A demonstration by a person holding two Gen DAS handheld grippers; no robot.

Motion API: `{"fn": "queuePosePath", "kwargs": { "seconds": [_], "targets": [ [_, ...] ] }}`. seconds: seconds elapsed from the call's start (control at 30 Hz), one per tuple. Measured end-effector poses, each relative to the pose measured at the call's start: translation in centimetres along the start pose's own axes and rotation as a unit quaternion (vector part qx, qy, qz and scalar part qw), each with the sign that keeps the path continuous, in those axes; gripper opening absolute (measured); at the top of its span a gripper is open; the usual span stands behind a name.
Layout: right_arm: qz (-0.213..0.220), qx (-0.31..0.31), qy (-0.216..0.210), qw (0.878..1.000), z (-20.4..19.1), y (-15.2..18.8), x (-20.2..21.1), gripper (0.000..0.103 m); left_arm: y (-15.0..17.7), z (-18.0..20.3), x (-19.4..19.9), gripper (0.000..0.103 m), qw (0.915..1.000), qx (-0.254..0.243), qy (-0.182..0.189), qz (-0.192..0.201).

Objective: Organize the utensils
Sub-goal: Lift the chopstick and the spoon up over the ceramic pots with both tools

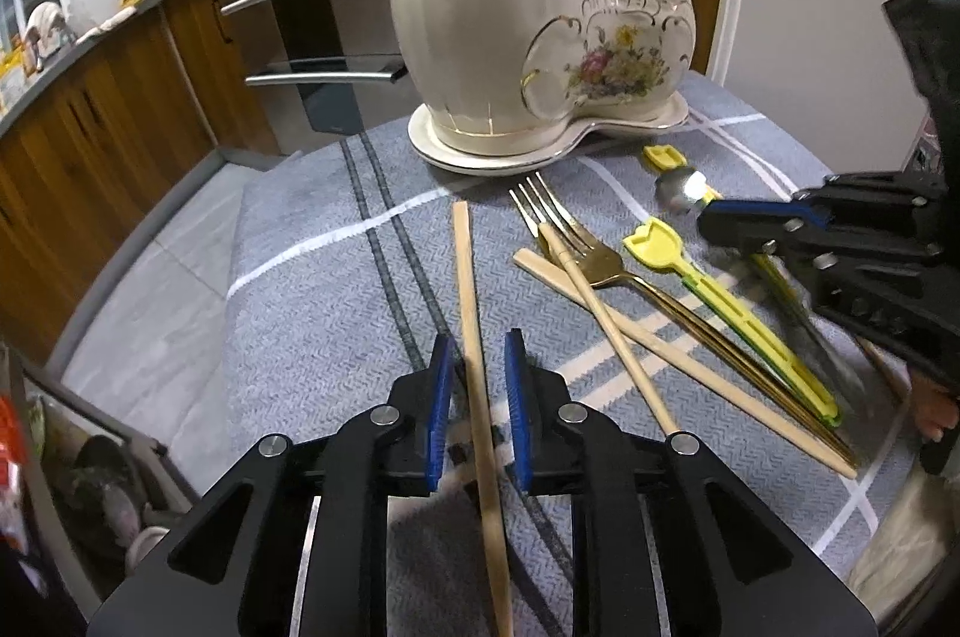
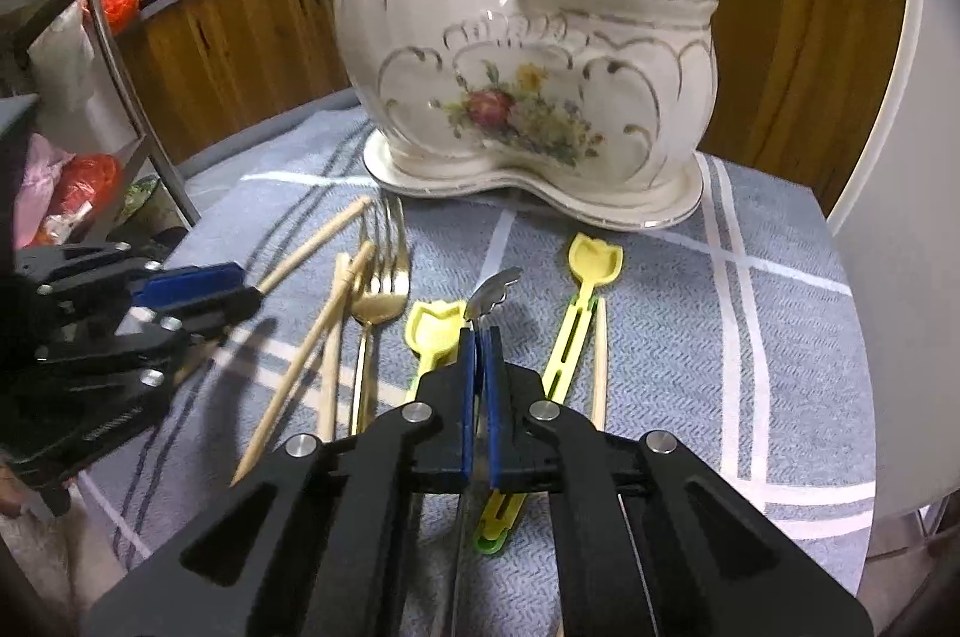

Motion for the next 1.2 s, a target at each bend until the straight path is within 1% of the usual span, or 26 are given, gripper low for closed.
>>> {"fn": "queuePosePath", "kwargs": {
  "seconds": [0.07, 0.1, 0.17, 0.23, 0.3, 0.4, 0.57, 0.6, 0.67, 0.7, 0.77, 0.9, 0.97, 1.1, 1.2],
  "targets": [
    [0.011, -0.001, -0.009, 1.000, 0.0, -0.3, 0.7, 0.003, 0.0, 0.1, -0.5, 0.019, 0.9999, -0.008, -0.004, -0.009],
    [0.016, -0.001, -0.013, 1.000, 0.0, -0.4, 1.1, 0.003, -0.1, 0.1, -0.7, 0.019, 0.9999, -0.010, -0.004, -0.008],
    [0.029, 0.001, -0.022, 0.999, 0.0, -0.7, 2.0, 0.003, -0.2, 0.0, -0.8, 0.007, 0.9999, -0.007, 0.000, -0.010],
    [0.042, 0.002, -0.029, 0.999, 0.0, -0.9, 3.0, 0.002, -0.2, -0.3, -0.9, 0.007, 0.9999, -0.006, -0.005, -0.009],
    [0.055, 0.003, -0.034, 0.998, 0.1, -1.2, 3.9, 0.002, -0.2, -0.4, -0.7, 0.007, 1.0000, -0.002, 0.000, -0.006],
    [0.079, 0.004, -0.041, 0.996, 0.2, -1.8, 5.1, 0.002, -0.4, -1.0, 0.1, 0.007, 0.9999, 0.010, -0.001, 0.008],
    [0.140, 0.010, -0.043, 0.989, 0.3, -3.0, 7.9, 0.002, -1.4, -3.2, 2.9, 0.007, 0.9969, 0.047, -0.019, 0.060],
    [0.150, 0.012, -0.040, 0.988, 0.1, -3.3, 7.9, 0.002, -1.8, -3.7, 3.9, 0.007, 0.9948, 0.057, -0.025, 0.080],
    [0.180, 0.017, -0.032, 0.983, 0.3, -3.9, 9.1, 0.002, -2.4, -4.6, 5.6, 0.007, 0.9903, 0.068, -0.038, 0.115],
    [0.192, 0.020, -0.030, 0.981, 0.3, -4.1, 9.4, 0.002, -2.6, -4.7, 6.1, 0.007, 0.9886, 0.071, -0.042, 0.126],
    [0.220, 0.022, -0.025, 0.975, 0.3, -4.6, 10.3, 0.002, -3.4, -5.0, 7.8, 0.007, 0.9814, 0.078, -0.045, 0.169],
    [0.267, 0.021, -0.022, 0.963, 0.3, -6.2, 12.0, 0.002, -4.8, -5.1, 9.8, 0.007, 0.9680, 0.087, -0.041, 0.232],
    [0.293, 0.019, -0.020, 0.956, 0.6, -7.5, 12.8, 0.002, -5.3, -4.9, 10.2, 0.007, 0.9648, 0.091, -0.035, 0.245],
    [0.331, 0.010, -0.020, 0.944, 1.3, -9.9, 14.2, 0.002, -6.4, -5.1, 11.0, 0.007, 0.9532, 0.111, -0.027, 0.280],
    [0.348, 0.006, -0.017, 0.937, 1.7, -11.7, 14.7, 0.002, -7.9, -5.1, 11.4, 0.007, 0.9469, 0.117, -0.019, 0.299]
  ]
}}
Point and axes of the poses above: each gripper's, at about its wrist camera, not at the fingertips, and x roughly against the way its jaws point, z to its right, y to its underside, the point moved 8 cm from there along -x, roughly the way its jaws point, and after that the axes turned 8 degrees about -x, right-handed, at the moved point
